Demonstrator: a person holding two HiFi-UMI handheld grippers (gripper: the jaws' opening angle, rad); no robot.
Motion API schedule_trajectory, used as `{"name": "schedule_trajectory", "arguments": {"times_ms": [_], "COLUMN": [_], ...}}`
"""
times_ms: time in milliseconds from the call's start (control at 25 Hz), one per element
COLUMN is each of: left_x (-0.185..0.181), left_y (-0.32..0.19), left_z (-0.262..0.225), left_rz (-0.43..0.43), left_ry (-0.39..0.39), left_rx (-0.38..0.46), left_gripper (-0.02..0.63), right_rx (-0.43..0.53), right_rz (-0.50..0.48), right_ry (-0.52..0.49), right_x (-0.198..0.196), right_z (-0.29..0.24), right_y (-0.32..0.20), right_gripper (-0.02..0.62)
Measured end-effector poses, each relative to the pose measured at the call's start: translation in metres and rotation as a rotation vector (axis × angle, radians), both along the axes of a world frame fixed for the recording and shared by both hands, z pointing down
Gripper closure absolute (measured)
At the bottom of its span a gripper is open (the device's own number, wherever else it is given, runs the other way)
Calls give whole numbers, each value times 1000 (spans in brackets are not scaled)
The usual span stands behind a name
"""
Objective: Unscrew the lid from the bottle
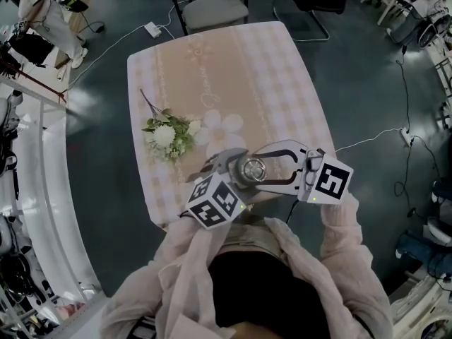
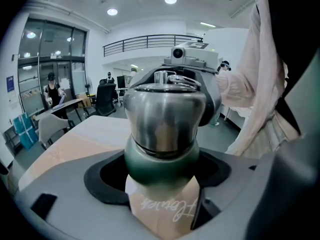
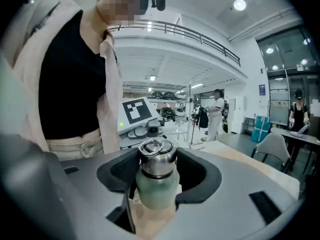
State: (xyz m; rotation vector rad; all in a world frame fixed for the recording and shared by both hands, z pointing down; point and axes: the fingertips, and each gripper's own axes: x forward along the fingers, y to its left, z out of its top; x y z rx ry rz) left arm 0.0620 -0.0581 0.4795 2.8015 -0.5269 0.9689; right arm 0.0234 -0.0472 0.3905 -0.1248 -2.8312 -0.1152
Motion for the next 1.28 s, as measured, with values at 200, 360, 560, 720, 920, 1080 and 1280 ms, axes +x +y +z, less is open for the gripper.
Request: {"name": "schedule_trajectory", "arguments": {"times_ms": [200, 360, 560, 720, 920, 1080, 1280], "left_x": [2, 0, -9, -18, -21, -20, -16], "left_y": [4, -1, -18, -29, -35, -36, -35], "left_z": [1, -2, -5, -4, 0, -2, -2], "left_rz": [16, -16, -119, -181, -224, -239, -226], "left_ry": [1, 21, 39, 38, 28, 26, 21], "left_rx": [-6, -10, -11, -7, -1, 13, 26], "left_gripper": [206, 206, 206, 206, 206, 206, 206], "right_rx": [-26, -24, -12, -27, -65, -22, 3], "right_rz": [-102, -113, 54, 299, 579, 736, 835], "right_ry": [31, 41, -19, -212, -271, -219, -184], "right_x": [2, 1, 2, -5, -4, -8, -10], "right_z": [2, 0, -1, -18, -16, -9, -5], "right_y": [4, -1, -15, -26, -30, -32, -37], "right_gripper": [348, 347, 296, 296, 307, 318, 322]}}
